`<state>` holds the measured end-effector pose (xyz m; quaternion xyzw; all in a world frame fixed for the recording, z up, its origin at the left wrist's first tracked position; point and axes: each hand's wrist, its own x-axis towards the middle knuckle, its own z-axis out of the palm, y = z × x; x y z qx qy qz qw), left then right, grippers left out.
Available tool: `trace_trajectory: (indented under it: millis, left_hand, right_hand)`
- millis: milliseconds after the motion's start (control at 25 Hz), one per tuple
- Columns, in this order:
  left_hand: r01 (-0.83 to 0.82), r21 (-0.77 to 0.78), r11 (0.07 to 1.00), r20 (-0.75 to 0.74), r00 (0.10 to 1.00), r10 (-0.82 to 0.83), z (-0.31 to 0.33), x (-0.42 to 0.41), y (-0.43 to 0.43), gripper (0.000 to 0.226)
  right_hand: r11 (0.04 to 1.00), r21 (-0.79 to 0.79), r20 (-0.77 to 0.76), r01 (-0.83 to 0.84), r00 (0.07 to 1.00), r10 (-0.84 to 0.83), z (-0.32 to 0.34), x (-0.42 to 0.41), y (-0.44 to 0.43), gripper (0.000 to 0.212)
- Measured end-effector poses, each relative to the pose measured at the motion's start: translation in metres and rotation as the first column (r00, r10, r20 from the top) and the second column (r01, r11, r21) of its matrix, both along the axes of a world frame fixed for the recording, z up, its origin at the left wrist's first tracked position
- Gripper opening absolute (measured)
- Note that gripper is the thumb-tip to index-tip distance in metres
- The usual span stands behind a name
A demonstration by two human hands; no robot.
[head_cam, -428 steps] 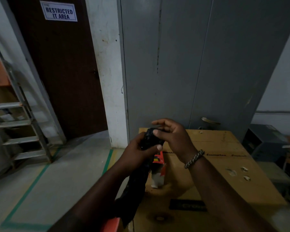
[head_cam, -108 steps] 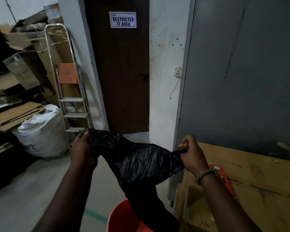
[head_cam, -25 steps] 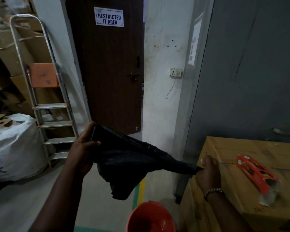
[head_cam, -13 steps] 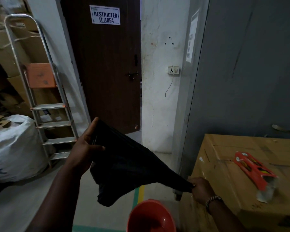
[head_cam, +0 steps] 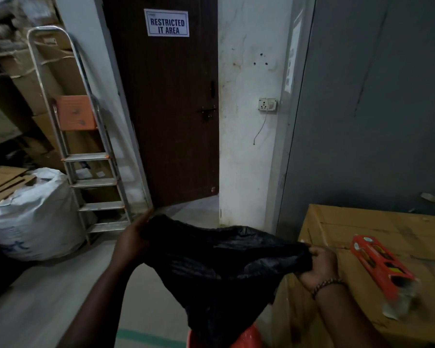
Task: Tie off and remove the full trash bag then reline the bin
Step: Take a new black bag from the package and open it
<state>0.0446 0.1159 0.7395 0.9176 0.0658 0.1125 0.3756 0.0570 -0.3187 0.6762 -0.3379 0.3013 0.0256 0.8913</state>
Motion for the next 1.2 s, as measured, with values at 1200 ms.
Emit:
trace_trajectory:
  millis: [1200]
  left_hand:
    - [-0.354, -0.891, 0.283, -0.423, 0.873, -0.242, -0.040, -0.079, -0.049, 0.056]
  right_hand:
    - [0.956, -0.161, -0.042, -0.244, 0.970, 0.241, 0.019, 0.023, -0.043, 0.035]
